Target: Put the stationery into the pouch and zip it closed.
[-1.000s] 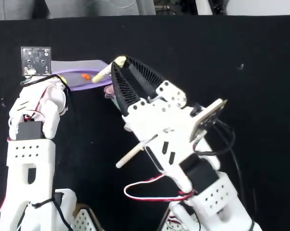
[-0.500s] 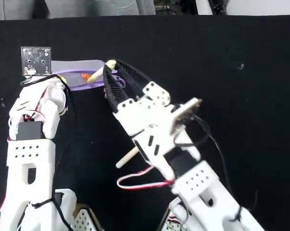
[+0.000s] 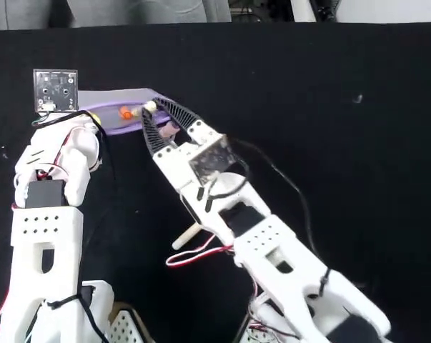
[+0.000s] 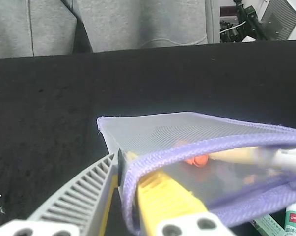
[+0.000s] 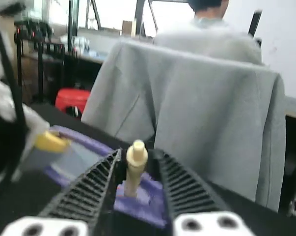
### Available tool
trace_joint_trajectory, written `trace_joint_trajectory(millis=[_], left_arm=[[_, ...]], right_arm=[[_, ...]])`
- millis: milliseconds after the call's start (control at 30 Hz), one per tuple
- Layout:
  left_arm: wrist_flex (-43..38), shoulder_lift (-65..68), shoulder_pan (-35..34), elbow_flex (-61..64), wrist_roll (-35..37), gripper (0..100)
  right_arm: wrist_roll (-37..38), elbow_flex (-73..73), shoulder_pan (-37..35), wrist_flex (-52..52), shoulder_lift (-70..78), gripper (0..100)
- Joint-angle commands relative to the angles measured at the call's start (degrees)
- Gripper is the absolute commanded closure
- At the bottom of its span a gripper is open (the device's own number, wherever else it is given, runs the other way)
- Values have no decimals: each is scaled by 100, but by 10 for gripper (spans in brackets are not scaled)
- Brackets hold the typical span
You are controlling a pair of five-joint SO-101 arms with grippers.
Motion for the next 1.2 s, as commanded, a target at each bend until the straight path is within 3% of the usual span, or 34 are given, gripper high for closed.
trace_joint_trajectory(millis=[0,67,333,533,633,767,1033,1167], left_arm=[[-123,-79,75,-75,88,972],[-132,-79,75,-75,88,972],[-149,-70,92,-57,88,972],[-299,-70,303,84,97,972],[-237,-70,40,-22,571,972],[193,62,-444,-576,1108,972],[1864,1556,-523,-2888,1116,972],[2312,2321,-541,-3662,1090,972]], right_arm=[[79,-277,-88,-62,127,649],[79,-277,-88,-62,127,626],[70,-233,-229,-9,-233,734],[105,-259,-949,1204,-945,740],[105,-277,-1020,1679,-1473,738],[114,-259,-879,2259,-2396,738],[70,-286,202,3464,-4374,740],[70,-286,413,4334,-4875,740]])
